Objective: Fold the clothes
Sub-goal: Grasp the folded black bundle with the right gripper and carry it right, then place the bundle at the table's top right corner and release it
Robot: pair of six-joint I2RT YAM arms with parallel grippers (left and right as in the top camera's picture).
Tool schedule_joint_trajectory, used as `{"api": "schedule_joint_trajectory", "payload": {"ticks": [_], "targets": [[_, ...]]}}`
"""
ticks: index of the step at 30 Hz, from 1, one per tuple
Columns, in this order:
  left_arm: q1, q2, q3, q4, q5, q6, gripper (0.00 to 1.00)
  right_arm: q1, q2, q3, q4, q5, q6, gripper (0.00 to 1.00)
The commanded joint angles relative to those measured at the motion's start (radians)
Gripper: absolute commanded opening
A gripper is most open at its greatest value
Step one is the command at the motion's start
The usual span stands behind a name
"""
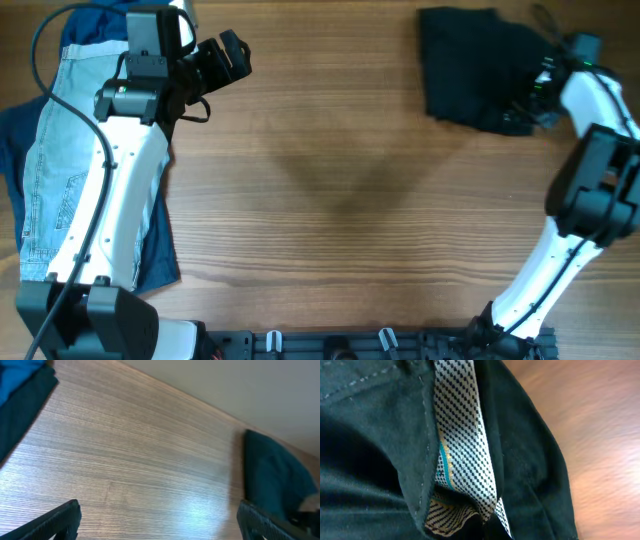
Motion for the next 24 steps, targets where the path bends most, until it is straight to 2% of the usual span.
{"api": "schedule_joint_trajectory", "payload": {"ticks": [1,2,4,5,13,16,18,24], "targets": [[0.003,0.031,0.005,0.004,-0.01,0.023,1.0,-0.136,0.044,-0.021,-0.027,0.079,0.226,0.04],[0.003,0.035,0.005,0.004,-0.01,0.023,1.0,-0.18,0.044,-0.021,-0.065,0.15,0.402,0.04],[0.003,0.04,0.005,0.005,-0.01,0.023,1.0,-0.25,0.044,-0.021,-0.211,0.261,0.883,0.04],[0.003,0.043,0.005,0.005,-0.01,0.023,1.0,-0.272,0.044,-0.021,-0.236,0.263,0.97,0.04],[0.003,0.067,0.005,0.008,-0.01,0.023,1.0,-0.286,0.044,-0.021,-0.108,0.28,0.988,0.04],[0.003,0.067,0.005,0.02,-0.01,0.023,1.0,-0.273,0.044,-0.021,-0.101,0.156,0.983,0.04],[0.003,0.067,0.005,0.024,-0.01,0.023,1.0,-0.232,0.044,-0.021,-0.042,0.105,0.984,0.05],[0.003,0.067,0.005,0.035,-0.01,0.023,1.0,-0.033,0.044,-0.021,0.169,0.151,1.033,0.04]]}}
